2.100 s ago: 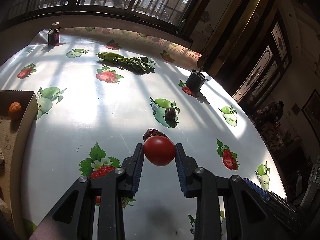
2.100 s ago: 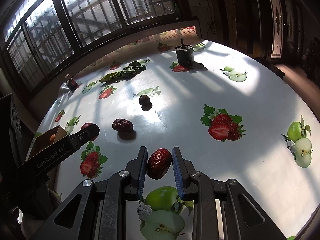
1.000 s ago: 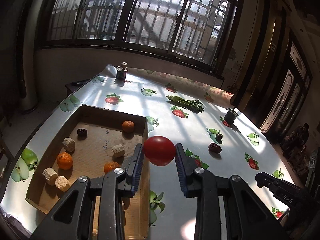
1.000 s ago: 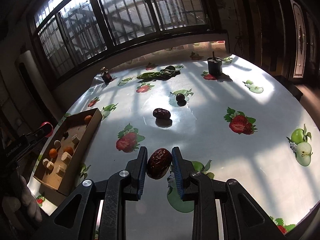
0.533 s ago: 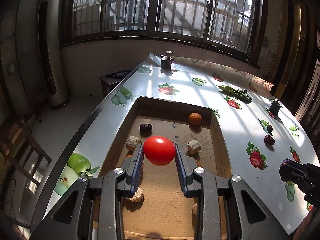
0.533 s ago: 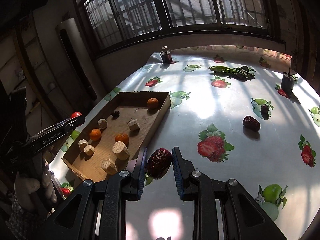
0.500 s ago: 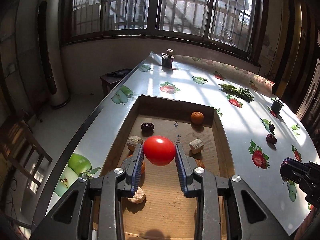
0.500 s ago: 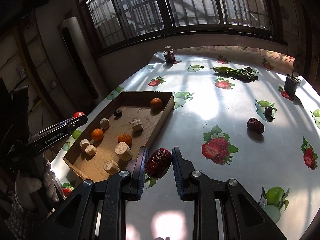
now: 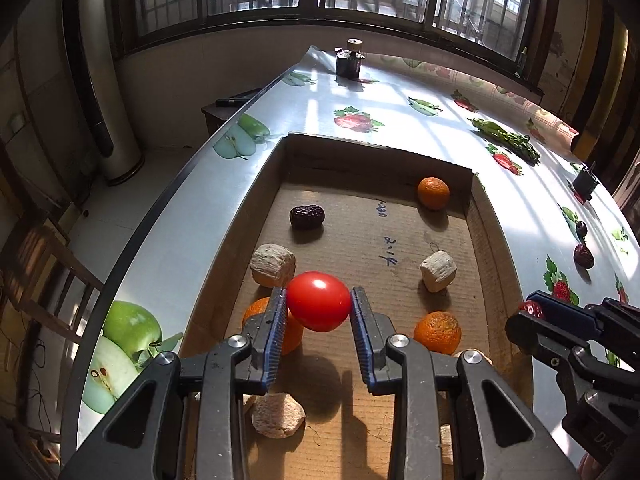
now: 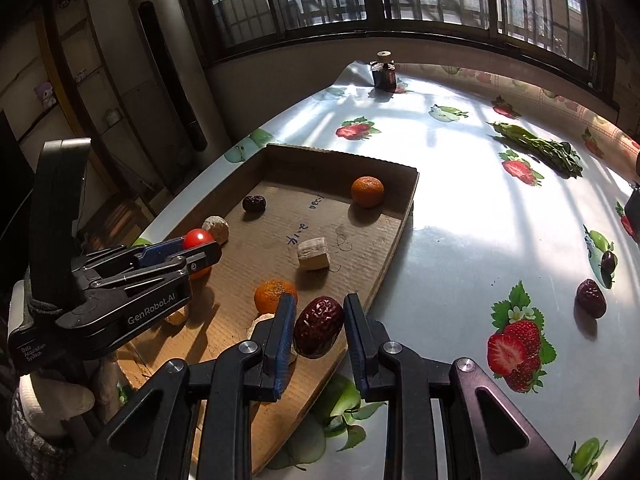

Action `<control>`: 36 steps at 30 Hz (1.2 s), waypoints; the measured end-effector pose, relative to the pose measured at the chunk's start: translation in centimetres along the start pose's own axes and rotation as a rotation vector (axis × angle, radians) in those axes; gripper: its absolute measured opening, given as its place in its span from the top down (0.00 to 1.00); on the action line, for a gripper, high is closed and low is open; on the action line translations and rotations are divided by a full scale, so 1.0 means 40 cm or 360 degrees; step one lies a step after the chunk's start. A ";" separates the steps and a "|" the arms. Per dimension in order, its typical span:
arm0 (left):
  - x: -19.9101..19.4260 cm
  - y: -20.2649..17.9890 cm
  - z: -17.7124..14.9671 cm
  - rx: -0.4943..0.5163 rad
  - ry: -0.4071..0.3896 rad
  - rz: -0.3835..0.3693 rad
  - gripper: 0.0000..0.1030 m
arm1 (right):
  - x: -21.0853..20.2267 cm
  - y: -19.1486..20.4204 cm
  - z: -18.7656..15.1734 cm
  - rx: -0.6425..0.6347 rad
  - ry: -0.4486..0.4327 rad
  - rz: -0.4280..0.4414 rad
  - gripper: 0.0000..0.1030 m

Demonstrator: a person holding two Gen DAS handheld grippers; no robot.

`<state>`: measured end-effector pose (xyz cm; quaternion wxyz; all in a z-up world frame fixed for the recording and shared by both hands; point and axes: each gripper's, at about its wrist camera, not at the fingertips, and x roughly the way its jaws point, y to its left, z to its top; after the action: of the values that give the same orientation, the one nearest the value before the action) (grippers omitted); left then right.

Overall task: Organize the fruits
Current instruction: 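Carry the tomato and date into the cardboard box and open both tools, then move both tools back over the table toward the last date and plum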

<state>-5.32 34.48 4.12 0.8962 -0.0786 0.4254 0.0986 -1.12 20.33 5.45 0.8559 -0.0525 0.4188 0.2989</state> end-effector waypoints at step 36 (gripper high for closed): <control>-0.077 -0.014 0.001 -0.0043 -0.0127 0.0018 0.46 | 0.039 -0.001 0.009 -0.0004 -0.0004 -0.0051 0.66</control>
<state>-7.07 33.61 6.57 0.9107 -0.0842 0.3884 0.1125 -0.11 21.15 4.53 0.8611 -0.0599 0.4164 0.2857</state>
